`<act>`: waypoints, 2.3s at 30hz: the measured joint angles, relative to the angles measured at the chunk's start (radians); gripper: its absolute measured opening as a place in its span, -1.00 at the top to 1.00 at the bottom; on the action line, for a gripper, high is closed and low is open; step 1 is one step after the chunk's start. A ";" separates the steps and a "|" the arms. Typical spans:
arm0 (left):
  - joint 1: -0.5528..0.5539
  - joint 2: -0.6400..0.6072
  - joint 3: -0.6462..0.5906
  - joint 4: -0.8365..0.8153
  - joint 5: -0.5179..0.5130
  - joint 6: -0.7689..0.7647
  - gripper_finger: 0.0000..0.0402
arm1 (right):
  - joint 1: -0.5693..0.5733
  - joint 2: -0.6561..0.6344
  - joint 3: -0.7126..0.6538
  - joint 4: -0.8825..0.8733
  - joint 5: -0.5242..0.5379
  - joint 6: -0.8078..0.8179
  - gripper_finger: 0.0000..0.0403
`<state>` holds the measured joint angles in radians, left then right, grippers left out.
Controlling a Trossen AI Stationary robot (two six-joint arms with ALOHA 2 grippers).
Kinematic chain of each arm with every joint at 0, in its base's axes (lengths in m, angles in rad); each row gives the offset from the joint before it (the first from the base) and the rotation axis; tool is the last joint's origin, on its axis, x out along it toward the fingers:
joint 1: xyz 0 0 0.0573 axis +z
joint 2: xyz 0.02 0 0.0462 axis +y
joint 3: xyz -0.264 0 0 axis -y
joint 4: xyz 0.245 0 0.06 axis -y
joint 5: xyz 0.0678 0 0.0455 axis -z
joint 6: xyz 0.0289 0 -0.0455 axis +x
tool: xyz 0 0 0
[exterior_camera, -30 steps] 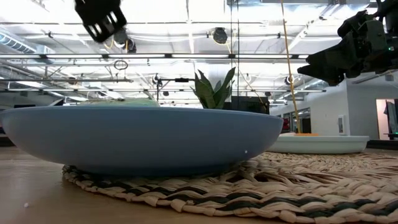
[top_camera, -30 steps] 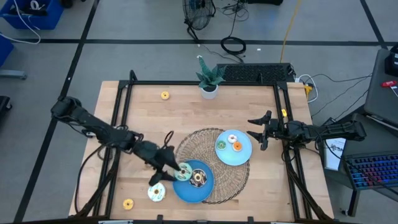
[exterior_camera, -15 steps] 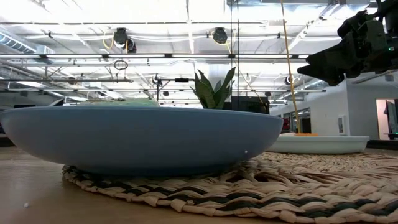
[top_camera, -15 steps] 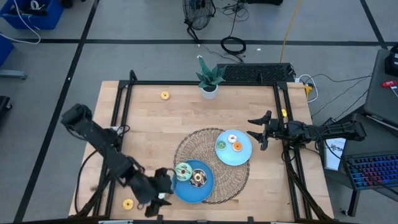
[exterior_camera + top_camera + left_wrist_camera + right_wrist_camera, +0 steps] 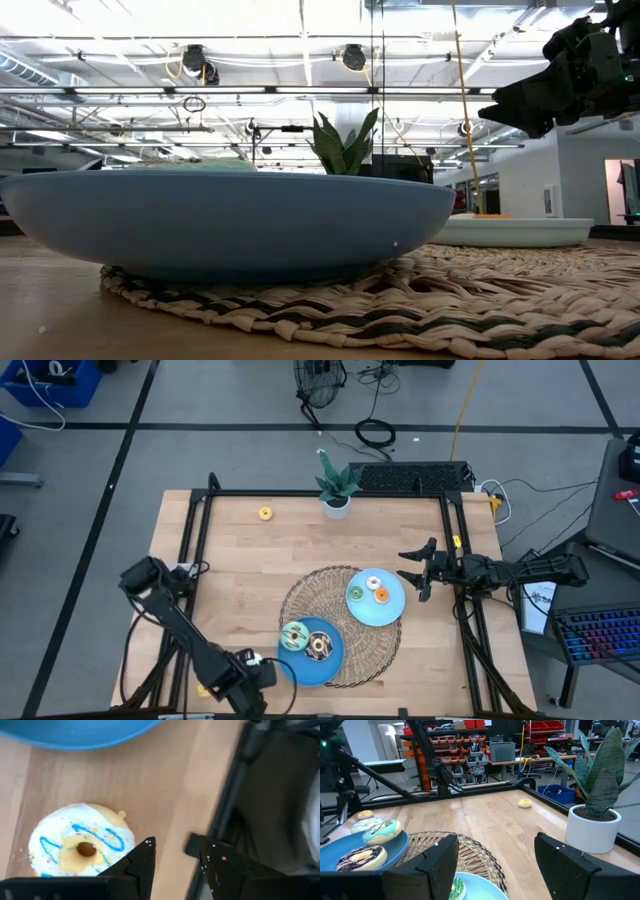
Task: Pick & Place donuts
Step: Put the large white donut on the blue plate
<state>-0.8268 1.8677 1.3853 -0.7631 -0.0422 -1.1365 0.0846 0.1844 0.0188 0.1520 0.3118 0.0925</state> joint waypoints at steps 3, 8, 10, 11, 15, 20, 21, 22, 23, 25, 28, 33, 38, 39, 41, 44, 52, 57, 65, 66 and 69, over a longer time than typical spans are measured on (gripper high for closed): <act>-0.006 0.036 0.000 -0.002 -0.010 -0.038 0.28 | 0.000 0.000 0.000 0.000 0.000 0.000 -0.20; -0.012 0.084 0.000 -0.002 -0.002 -0.071 0.34 | 0.000 0.000 0.000 0.000 0.000 0.000 -0.20; -0.014 0.092 0.000 -0.004 0.000 -0.070 0.34 | 0.000 0.000 0.000 0.000 0.000 0.000 -0.20; -0.014 0.094 0.000 -0.003 0.000 -0.070 0.34 | 0.000 0.000 0.000 0.000 0.000 0.000 -0.20; -0.014 0.096 0.000 -0.001 0.007 -0.084 0.35 | 0.000 0.000 0.000 0.000 0.000 0.000 -0.20; -0.036 0.089 0.000 0.026 0.042 -0.109 0.35 | 0.000 0.000 0.000 0.000 0.000 0.000 -0.20; -0.046 0.089 0.000 0.026 0.042 -0.109 0.35 | 0.000 0.000 0.000 0.000 0.000 0.000 -0.20; -0.055 0.089 0.000 0.024 0.041 -0.112 0.35 | 0.000 0.000 0.000 0.000 0.000 0.000 -0.20; -0.063 0.089 0.000 0.020 0.036 -0.124 0.35 | 0.000 0.000 0.000 0.000 0.000 0.000 -0.20; -0.077 0.089 0.000 0.015 0.009 -0.158 0.35 | 0.000 0.000 0.000 0.000 0.000 0.000 -0.20; -0.088 0.089 0.000 0.014 -0.055 -0.173 0.35 | 0.000 0.000 0.000 0.000 0.000 0.000 -0.20; -0.096 0.089 0.000 0.014 -0.116 -0.175 0.35 | 0.000 0.000 0.000 0.000 0.000 0.000 -0.20; -0.094 0.095 -0.001 0.011 -0.116 -0.167 0.35 | 0.000 0.000 0.000 0.000 0.000 0.000 -0.20; -0.094 0.098 -0.001 0.013 -0.116 -0.160 0.35 | 0.000 0.000 0.000 0.000 0.000 0.000 -0.20; -0.092 0.109 -0.001 0.016 -0.116 -0.135 0.35 | 0.000 0.000 0.000 0.000 0.000 0.000 -0.20; -0.096 0.128 -0.002 0.017 -0.098 -0.080 0.35 | 0.000 0.000 0.000 0.000 0.000 0.000 -0.20; -0.097 0.168 -0.001 0.008 -0.060 -0.012 0.35 | 0.000 0.000 0.000 0.000 0.000 0.000 -0.20; -0.096 0.169 -0.001 -0.034 -0.095 0.005 0.46 | 0.000 0.000 0.000 0.000 0.000 0.000 -0.20; -0.094 0.169 -0.001 -0.063 -0.101 0.001 0.96 | 0.000 0.000 0.000 0.000 0.000 0.000 -0.20; -0.095 0.169 -0.001 -0.070 -0.113 -0.001 0.95 | 0.000 0.000 0.000 0.000 0.000 0.000 -0.20; -0.092 0.170 -0.001 -0.105 -0.125 -0.010 0.92 | 0.000 0.000 0.000 0.000 0.000 0.000 -0.20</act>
<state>-0.9183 2.0373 1.3842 -0.8683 -0.1674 -1.1463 0.0848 0.1844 0.0186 0.1521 0.3116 0.0929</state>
